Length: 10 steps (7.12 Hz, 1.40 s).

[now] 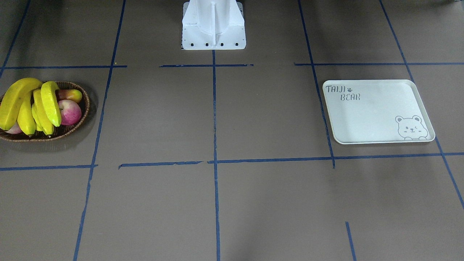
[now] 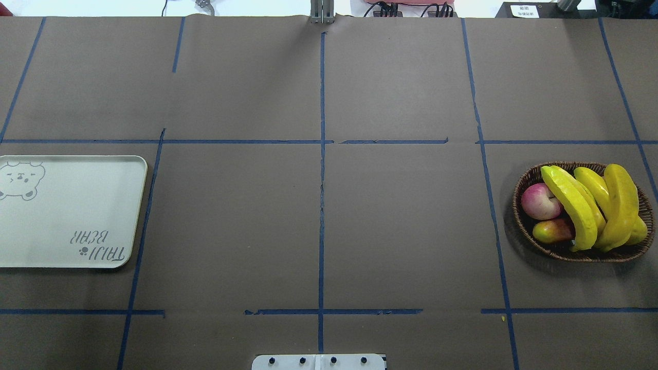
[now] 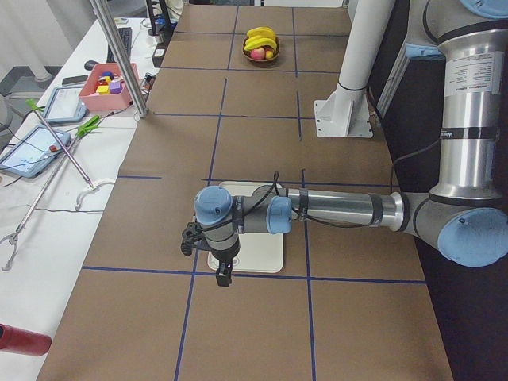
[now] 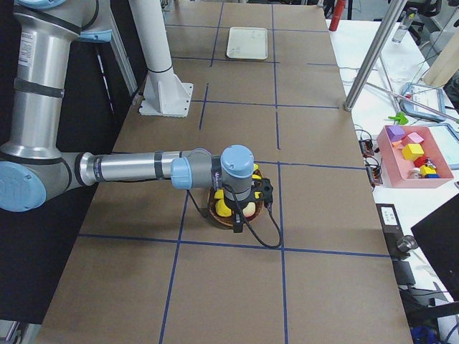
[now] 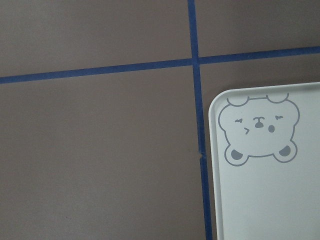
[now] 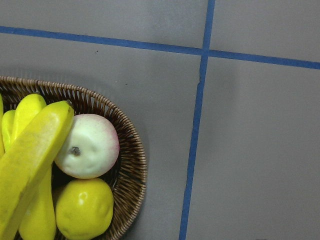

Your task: Transfer all bananas from basket to plate

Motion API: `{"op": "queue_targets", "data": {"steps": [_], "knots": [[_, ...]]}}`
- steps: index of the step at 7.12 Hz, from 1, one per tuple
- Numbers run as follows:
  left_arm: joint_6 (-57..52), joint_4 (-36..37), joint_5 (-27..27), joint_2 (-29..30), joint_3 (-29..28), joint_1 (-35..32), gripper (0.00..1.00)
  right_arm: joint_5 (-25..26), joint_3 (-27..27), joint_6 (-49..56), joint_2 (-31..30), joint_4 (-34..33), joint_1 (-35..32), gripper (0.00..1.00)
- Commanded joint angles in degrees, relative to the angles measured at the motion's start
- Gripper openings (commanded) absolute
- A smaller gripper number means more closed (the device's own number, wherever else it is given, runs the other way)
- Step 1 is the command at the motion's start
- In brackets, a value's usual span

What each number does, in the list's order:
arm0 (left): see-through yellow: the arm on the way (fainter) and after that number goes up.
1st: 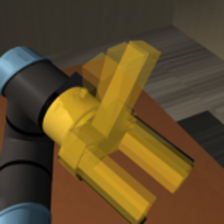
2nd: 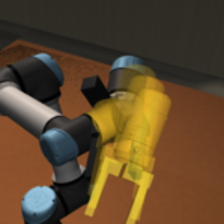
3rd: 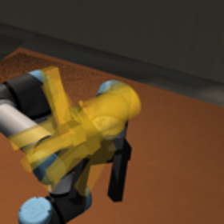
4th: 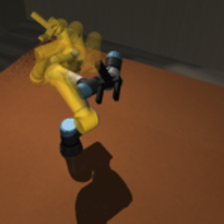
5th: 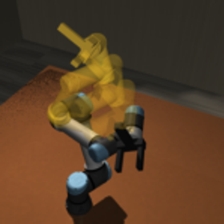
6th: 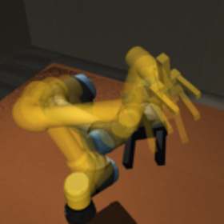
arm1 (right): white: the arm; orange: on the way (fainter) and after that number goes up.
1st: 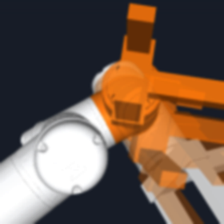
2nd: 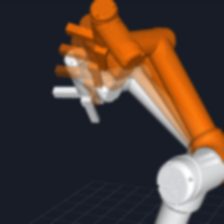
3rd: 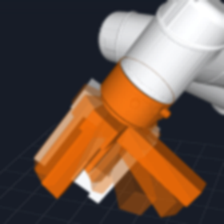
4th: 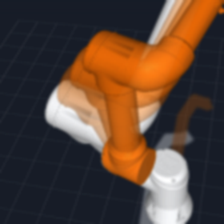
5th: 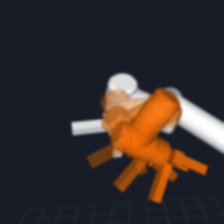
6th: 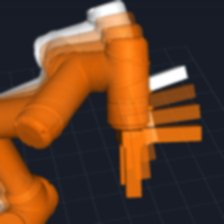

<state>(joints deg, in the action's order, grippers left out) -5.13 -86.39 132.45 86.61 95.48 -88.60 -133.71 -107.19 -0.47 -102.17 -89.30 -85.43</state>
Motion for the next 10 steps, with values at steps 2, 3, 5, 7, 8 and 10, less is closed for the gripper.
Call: {"op": "queue_targets", "data": {"steps": [2, 3, 5, 7, 8, 10], "knots": [[-0.1, 0.5, -0.4, -0.5, 1.8, 0.1, 1.0, -0.1, -1.3, -2.3, 0.6, 0.3, 0.0, 1.0], [-0.1, 0.5, -0.3, -0.6, 1.8, 0.1, 1.0, -0.1, -3.8, -10.3, 0.7, 2.0, 0.3, 1.0], [-0.1, 0.5, -0.3, -0.6, 1.8, 0.1, 1.0, 0.1, -9.9, -27.6, 0.1, 6.4, 6.1, 1.0], [-0.1, 0.5, -0.3, -0.6, 1.7, 0.1, 1.0, 7.0, -16.9, -48.9, 0.2, 6.7, 17.5, 1.0], [-0.1, 0.3, -0.3, -0.6, 1.7, 0.1, 1.0, 10.6, -17.6, -56.6, -0.3, 9.8, 21.8, 1.0], [-0.1, 0.2, -0.3, -0.6, 1.6, 0.1, 1.0, 17.2, -17.2, -60.0, -6.6, 16.2, 26.9, 1.0]]}}
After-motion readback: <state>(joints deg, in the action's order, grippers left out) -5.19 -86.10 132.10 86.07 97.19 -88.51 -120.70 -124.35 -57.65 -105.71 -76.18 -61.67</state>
